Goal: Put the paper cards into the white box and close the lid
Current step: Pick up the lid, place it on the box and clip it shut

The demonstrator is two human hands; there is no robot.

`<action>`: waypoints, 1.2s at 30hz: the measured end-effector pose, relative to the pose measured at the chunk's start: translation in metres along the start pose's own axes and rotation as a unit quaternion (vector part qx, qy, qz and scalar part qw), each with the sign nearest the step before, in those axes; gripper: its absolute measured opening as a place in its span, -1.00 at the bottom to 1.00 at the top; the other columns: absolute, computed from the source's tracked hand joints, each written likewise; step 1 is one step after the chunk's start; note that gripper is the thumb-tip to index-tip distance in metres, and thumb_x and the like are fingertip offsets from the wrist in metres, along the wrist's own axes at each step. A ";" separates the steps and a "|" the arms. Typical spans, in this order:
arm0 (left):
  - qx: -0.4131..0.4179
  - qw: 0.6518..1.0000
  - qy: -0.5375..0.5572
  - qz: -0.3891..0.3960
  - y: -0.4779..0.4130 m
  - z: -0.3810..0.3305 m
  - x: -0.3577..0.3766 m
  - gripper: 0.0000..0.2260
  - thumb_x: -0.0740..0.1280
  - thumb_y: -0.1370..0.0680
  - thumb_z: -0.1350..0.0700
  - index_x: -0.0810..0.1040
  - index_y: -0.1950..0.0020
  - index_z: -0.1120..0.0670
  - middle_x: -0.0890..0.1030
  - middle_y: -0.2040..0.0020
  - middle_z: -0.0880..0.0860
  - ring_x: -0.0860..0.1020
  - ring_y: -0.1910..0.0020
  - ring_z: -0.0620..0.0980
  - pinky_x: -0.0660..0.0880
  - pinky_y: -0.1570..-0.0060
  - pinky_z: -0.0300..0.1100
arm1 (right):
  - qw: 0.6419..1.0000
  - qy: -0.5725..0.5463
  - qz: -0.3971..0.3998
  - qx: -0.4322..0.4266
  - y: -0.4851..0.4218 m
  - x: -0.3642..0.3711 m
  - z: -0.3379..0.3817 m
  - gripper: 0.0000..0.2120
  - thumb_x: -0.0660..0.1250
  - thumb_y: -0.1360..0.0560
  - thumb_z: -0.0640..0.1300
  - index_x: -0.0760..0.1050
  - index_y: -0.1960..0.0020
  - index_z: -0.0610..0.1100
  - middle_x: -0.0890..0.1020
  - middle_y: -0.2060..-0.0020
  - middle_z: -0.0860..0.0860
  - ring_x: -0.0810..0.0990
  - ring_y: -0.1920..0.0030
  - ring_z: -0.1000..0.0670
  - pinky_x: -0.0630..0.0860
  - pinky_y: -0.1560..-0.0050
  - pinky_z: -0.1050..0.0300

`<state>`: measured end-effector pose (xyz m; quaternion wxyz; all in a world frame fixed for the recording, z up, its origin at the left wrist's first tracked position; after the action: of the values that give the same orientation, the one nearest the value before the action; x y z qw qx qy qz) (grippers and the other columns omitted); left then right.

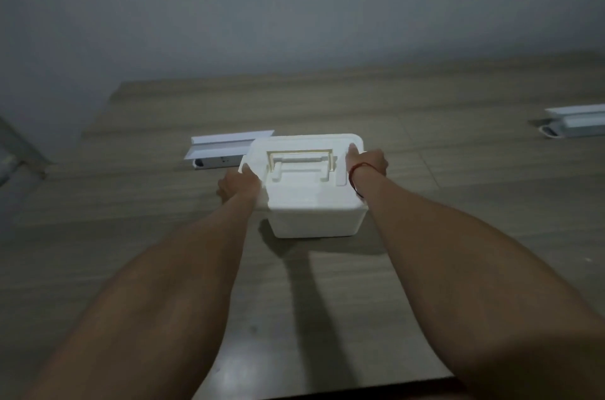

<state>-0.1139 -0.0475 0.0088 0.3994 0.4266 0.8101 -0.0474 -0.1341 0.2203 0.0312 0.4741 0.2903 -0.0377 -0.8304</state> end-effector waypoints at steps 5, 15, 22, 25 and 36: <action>0.001 0.999 0.035 0.023 -0.008 0.004 0.014 -0.51 0.17 -0.62 -0.03 0.44 -0.34 0.34 0.49 -0.34 0.30 0.46 -0.34 0.26 0.42 -0.29 0.01 | 0.999 0.035 -0.007 -0.014 -0.012 0.003 -0.009 -0.56 0.23 -0.57 -0.02 0.43 -0.31 -0.30 0.50 -0.33 -0.22 0.50 -0.31 -0.21 0.45 -0.27 0.03; -0.013 0.997 0.061 0.043 -0.006 -0.005 0.040 -0.57 0.19 -0.63 0.05 0.38 -0.38 0.32 0.44 -0.38 0.29 0.45 -0.34 0.26 0.41 -0.28 0.01 | 0.986 0.157 0.028 -0.043 -0.034 0.020 -0.020 -0.58 0.24 -0.54 -0.17 0.32 -0.36 -0.27 0.44 -0.35 -0.22 0.46 -0.33 -0.24 0.44 -0.32 -0.04; -0.014 0.998 0.042 0.041 -0.010 -0.004 0.050 -0.57 0.19 -0.62 0.05 0.39 -0.37 0.32 0.47 -0.37 0.27 0.47 -0.33 0.25 0.42 -0.25 -0.03 | 0.979 0.188 0.041 -0.064 -0.052 0.029 -0.022 -0.65 0.21 -0.57 -0.20 0.37 -0.33 -0.28 0.46 -0.32 -0.23 0.47 -0.32 -0.25 0.42 -0.28 -0.01; -0.006 0.999 0.032 0.038 -0.012 -0.005 0.048 -0.57 0.23 -0.58 0.04 0.43 -0.32 0.32 0.50 -0.32 0.27 0.52 -0.26 0.27 0.47 -0.17 -0.03 | 0.978 0.194 0.040 -0.070 -0.059 0.029 -0.022 -0.67 0.16 -0.61 -0.17 0.39 -0.33 -0.28 0.47 -0.32 -0.24 0.46 -0.33 -0.24 0.41 -0.27 0.00; -0.009 0.999 0.007 0.034 -0.023 -0.001 0.046 -0.52 0.15 -0.61 -0.01 0.42 -0.35 0.34 0.48 -0.34 0.31 0.49 -0.29 0.27 0.44 -0.20 -0.02 | 0.991 0.118 0.059 -0.022 -0.058 0.028 -0.034 -0.52 0.19 -0.59 0.03 0.33 -0.42 -0.20 0.44 -0.38 -0.19 0.43 -0.37 -0.21 0.37 -0.34 0.00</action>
<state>-0.1461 -0.0318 -0.0276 0.3986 0.4507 0.7984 -0.0237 -0.1714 0.2362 -0.0290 0.5295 0.3726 0.0201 -0.7618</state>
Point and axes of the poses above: each hand's wrist, its own y-axis away from the middle knuckle, its own x-axis out of the palm, z = x × y, the point moved 6 cm from there along -y, towards the middle knuckle
